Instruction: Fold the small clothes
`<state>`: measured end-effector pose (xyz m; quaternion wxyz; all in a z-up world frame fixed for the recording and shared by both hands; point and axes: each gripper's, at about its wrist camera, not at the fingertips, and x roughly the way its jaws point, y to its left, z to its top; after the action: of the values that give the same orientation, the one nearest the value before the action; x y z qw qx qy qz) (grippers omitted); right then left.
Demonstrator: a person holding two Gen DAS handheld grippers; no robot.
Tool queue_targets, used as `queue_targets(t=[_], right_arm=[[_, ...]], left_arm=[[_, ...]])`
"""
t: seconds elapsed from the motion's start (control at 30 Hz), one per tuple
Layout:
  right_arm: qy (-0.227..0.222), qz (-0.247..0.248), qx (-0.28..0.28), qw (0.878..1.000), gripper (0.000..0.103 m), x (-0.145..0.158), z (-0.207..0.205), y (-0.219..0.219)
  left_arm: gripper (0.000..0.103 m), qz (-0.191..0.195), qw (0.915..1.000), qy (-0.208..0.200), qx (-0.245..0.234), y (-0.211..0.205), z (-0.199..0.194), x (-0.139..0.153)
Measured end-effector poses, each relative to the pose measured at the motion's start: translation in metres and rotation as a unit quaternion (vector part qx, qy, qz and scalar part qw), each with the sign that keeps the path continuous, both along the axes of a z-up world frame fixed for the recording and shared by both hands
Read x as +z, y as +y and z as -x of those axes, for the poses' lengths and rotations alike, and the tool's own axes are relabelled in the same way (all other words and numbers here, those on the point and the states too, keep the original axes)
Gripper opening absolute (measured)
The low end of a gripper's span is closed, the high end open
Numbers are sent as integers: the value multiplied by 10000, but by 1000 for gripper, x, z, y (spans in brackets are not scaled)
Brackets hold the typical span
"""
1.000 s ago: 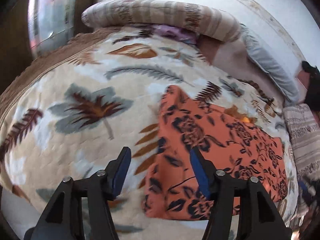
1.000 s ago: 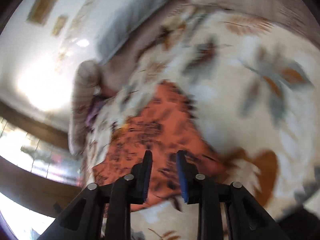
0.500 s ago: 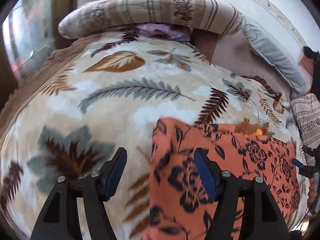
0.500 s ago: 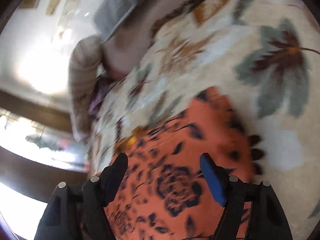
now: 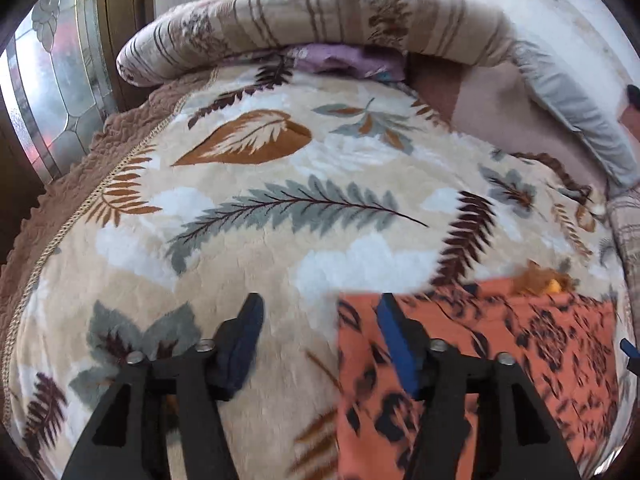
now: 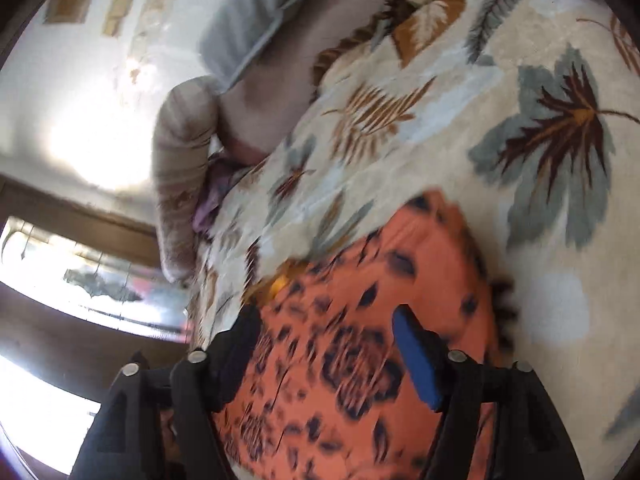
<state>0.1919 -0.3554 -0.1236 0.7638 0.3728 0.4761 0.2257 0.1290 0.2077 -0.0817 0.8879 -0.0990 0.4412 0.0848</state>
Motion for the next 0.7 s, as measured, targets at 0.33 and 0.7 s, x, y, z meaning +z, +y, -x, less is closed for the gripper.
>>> queue_targets(t=[0.33, 0.7], right_arm=[[718, -696, -484, 9938, 70, -61, 140, -36], [764, -1386, -1348, 9781, 85, -62, 177, -34]], left_arm=[[84, 139, 9966, 263, -767, -84, 95, -18], [84, 626, 9957, -73, -674, -124, 101, -4]])
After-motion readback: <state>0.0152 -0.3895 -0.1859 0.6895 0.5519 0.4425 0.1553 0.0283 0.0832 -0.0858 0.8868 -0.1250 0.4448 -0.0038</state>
